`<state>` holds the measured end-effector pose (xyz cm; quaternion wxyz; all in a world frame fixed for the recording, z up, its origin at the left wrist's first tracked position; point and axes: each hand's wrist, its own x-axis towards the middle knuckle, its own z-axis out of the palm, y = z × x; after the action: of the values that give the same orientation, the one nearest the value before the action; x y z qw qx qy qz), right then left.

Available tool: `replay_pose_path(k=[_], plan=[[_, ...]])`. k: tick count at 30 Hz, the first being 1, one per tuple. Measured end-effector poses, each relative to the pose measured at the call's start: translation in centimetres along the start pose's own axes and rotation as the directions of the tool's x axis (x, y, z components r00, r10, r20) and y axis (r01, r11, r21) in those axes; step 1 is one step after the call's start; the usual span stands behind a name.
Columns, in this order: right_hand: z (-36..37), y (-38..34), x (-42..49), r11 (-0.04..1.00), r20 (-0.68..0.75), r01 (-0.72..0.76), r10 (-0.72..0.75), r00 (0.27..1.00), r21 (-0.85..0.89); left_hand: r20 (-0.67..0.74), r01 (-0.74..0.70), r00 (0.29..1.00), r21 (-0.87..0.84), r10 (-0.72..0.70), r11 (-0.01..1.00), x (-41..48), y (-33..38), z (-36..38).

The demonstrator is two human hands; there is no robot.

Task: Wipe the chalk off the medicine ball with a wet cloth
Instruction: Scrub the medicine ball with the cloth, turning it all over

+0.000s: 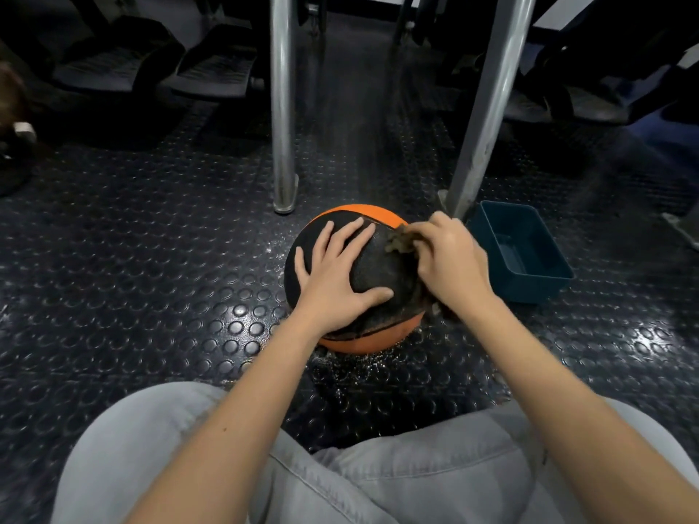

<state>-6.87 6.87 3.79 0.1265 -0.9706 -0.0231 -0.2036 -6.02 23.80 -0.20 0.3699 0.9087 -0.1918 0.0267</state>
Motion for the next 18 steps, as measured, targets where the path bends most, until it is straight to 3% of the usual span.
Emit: replay_pose_path(k=[3,9,14,18], plan=[[0.0,0.8,0.6,0.999,0.019,-0.043,0.042,0.999,0.027,0.007,-0.004,1.0,-0.007,0.004,1.0,-0.2,0.0,0.0],[-0.7,-0.5,-2.8,0.986,0.036,0.118,-0.123,0.992,0.116,-0.024,0.0,1.0,-0.038,-0.001,0.999,-0.2,-0.5,-0.4],[0.0,1.2,0.5,0.996,0.032,-0.077,0.076,0.997,0.04,-0.006,-0.014,1.0,-0.017,0.014,1.0,-0.4,-0.1,-0.1],[-0.5,-0.7,-2.3,0.988,0.013,0.093,-0.095,0.995,0.121,-0.019,-0.005,1.0,-0.03,0.004,1.0,-0.3,-0.5,-0.3]])
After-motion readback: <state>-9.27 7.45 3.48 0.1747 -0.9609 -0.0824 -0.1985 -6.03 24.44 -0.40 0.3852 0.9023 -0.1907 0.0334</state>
